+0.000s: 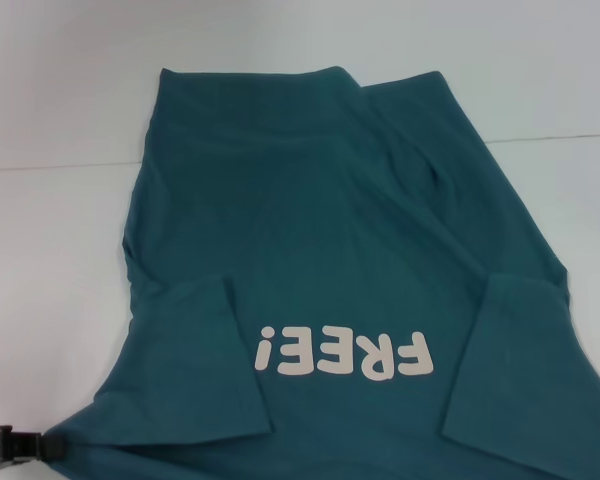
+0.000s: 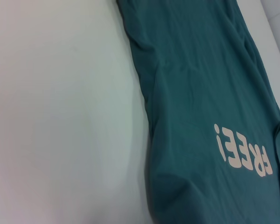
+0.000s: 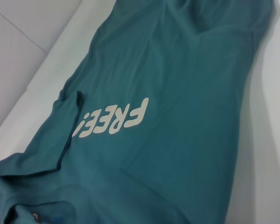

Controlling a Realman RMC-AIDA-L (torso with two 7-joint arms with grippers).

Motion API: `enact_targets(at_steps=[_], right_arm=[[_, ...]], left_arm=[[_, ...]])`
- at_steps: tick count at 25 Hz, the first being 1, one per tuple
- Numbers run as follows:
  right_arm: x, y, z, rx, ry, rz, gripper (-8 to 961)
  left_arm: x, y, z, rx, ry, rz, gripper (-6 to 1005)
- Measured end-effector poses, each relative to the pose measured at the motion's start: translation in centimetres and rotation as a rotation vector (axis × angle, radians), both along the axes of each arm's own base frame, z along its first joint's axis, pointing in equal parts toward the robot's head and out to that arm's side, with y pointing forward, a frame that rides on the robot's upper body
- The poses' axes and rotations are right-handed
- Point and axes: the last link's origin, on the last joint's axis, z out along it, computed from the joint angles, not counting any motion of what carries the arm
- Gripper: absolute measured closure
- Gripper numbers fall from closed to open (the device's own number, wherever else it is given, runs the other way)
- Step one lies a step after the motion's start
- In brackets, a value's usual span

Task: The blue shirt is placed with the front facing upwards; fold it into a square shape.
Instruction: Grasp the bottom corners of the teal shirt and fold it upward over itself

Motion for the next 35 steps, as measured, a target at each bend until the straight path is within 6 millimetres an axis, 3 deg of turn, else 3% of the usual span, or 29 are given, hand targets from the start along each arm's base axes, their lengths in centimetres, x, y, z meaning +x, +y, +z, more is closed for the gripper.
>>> enact_targets(at_steps=[8, 17, 29, 30, 32, 35], right_arm=[[0.0, 0.0, 0.4, 0.017, 0.002, 0.0, 917], [-1.1, 4.1, 1.6, 0.069, 0.007, 0.063, 917], [-4.7, 14.7, 4.0, 0.199, -0.024, 0.169, 917], [-5.0, 15.8, 4.1, 0.211, -0.038, 0.174, 917], [-5.7, 17.9, 4.2, 0.239, -0.068, 0.182, 917], [-6.7, 20.4, 4.2, 0.269, -0.113, 0.194, 917]], left_arm=[[-0.1, -0.6, 0.0, -0.005, -0.013, -0.007, 1000], [1.7, 1.9, 0.4, 0.067, -0.077, -0.076, 1000], [6.9, 10.4, -0.9, 0.221, -0.106, -0.207, 1001], [6.9, 10.4, -0.9, 0.221, -0.106, -0.207, 1001], [8.4, 13.2, -1.3, 0.284, -0.067, -0.214, 1001], [9.1, 14.8, -1.4, 0.33, -0.039, -0.211, 1001]])
